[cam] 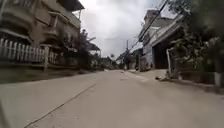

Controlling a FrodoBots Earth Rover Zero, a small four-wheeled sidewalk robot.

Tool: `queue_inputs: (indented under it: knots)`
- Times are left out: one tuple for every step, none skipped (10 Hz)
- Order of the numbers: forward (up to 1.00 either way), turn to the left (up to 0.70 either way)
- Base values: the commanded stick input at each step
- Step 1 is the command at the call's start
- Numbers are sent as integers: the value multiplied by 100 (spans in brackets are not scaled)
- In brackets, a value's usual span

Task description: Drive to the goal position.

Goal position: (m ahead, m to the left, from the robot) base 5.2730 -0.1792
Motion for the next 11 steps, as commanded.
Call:
queue_inputs:
  knots:
    - [70, -24]
    - [70, -28]
    - [70, -28]
    - [70, -28]
    - [70, -28]
    - [70, -28]
    - [70, -26]
    - [70, -25]
    - [70, -26]
    - [70, -27]
    - [70, -28]
